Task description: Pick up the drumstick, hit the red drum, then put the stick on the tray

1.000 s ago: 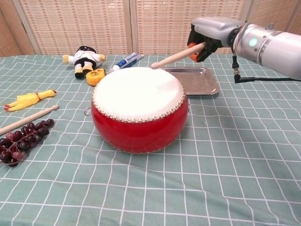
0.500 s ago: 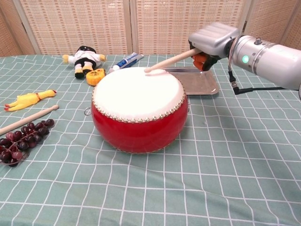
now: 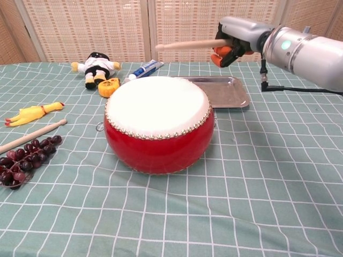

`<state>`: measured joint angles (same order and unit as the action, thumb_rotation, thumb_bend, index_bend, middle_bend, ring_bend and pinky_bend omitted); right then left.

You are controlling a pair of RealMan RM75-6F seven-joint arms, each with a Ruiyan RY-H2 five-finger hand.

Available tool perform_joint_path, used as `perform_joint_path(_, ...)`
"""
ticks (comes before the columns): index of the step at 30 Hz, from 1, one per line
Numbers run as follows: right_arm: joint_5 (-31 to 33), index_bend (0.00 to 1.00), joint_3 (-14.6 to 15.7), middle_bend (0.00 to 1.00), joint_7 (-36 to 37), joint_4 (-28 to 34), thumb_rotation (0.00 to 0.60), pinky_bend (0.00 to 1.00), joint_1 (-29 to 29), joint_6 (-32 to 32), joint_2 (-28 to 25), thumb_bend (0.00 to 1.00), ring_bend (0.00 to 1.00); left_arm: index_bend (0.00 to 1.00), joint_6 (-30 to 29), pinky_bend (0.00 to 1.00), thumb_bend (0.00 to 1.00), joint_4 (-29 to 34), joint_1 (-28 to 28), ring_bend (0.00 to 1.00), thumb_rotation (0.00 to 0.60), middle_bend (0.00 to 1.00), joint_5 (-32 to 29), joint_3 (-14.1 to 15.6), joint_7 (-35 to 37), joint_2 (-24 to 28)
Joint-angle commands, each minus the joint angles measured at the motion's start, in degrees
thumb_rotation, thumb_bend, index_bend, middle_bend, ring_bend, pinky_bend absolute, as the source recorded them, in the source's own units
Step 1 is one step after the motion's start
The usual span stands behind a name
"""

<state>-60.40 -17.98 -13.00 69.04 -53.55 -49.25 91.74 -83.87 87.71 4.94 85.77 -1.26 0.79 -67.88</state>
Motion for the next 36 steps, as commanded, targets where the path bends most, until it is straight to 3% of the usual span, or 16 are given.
perform_joint_path(1, -1.6, 1.00, 4.0, 0.92, -5.2, -1.7, 0.600, 0.96, -1.0, 3.6, -1.1, 0.56, 1.00, 0.00, 0.1, 0.02, 0.28, 0.0, 0.0, 0.03, 0.600, 0.00, 0.0, 0.0, -0.1, 0.0)
perform_joint_path(4, -1.0, 1.00, 5.5, 0.92, -8.2, -1.6, 0.600, 0.95, -1.8, 6.1, -2.1, 0.56, 1.00, 0.00, 0.2, 0.02, 0.28, 0.0, 0.0, 0.03, 0.600, 0.00, -0.1, 0.1, -0.1, 0.0)
perform_joint_path(8, -0.4, 1.00, 5.0, 0.92, -9.2, -0.3, 0.600, 0.95, -2.0, 5.0, -2.7, 0.56, 1.00, 0.00, 0.1, 0.02, 0.28, 0.1, 0.0, 0.03, 0.600, 0.00, -0.1, 0.1, -0.2, 0.0)
perform_joint_path(13, -5.1, 1.00, 1.6, 0.92, 3.1, 4.0, 0.600, 0.95, -0.2, 0.7, -3.9, 0.56, 1.00, 0.00, -0.1, 0.02, 0.27, 0.1, 0.0, 0.03, 0.600, 0.00, -0.1, -0.1, -0.2, 0.1)
perform_joint_path(18, -7.9, 1.00, 1.7, 0.92, 8.6, 4.4, 0.600, 0.95, 0.4, 0.5, -4.8, 0.56, 1.00, 0.00, 0.1, 0.02, 0.28, 0.1, 0.1, 0.03, 0.600, 0.00, 0.1, 0.0, -0.1, -0.1)
perform_joint_path(21, -8.0, 1.00, 3.6, 0.92, 6.1, 3.1, 0.600, 0.95, -0.2, 2.7, -4.6, 0.56, 1.00, 0.00, 0.2, 0.02, 0.28, 0.0, 0.1, 0.03, 0.600, 0.00, 0.1, 0.0, 0.0, -0.2)
perform_joint_path(27, -6.6, 1.00, 8.0, 0.92, -7.2, -0.7, 0.600, 0.95, -2.0, 5.8, -3.3, 0.56, 1.00, 0.00, 0.3, 0.02, 0.28, -0.3, 0.1, 0.03, 0.600, 0.00, -0.1, 0.1, 0.1, -0.2)
perform_joint_path(30, -4.9, 1.00, 6.7, 0.92, -8.5, 0.1, 0.600, 0.95, -1.7, 3.6, -2.5, 0.56, 1.00, 0.00, 0.4, 0.02, 0.28, -0.4, 0.1, 0.03, 0.600, 0.00, -0.2, 0.1, 0.1, -0.3)
perform_joint_path(36, -8.2, 1.00, 1.0, 0.92, 8.1, 3.9, 0.600, 0.95, 1.0, -3.5, -2.8, 0.56, 1.00, 0.00, 0.1, 0.02, 0.28, -0.6, 0.0, 0.03, 0.600, 0.00, -0.3, -0.1, 0.4, -0.3)
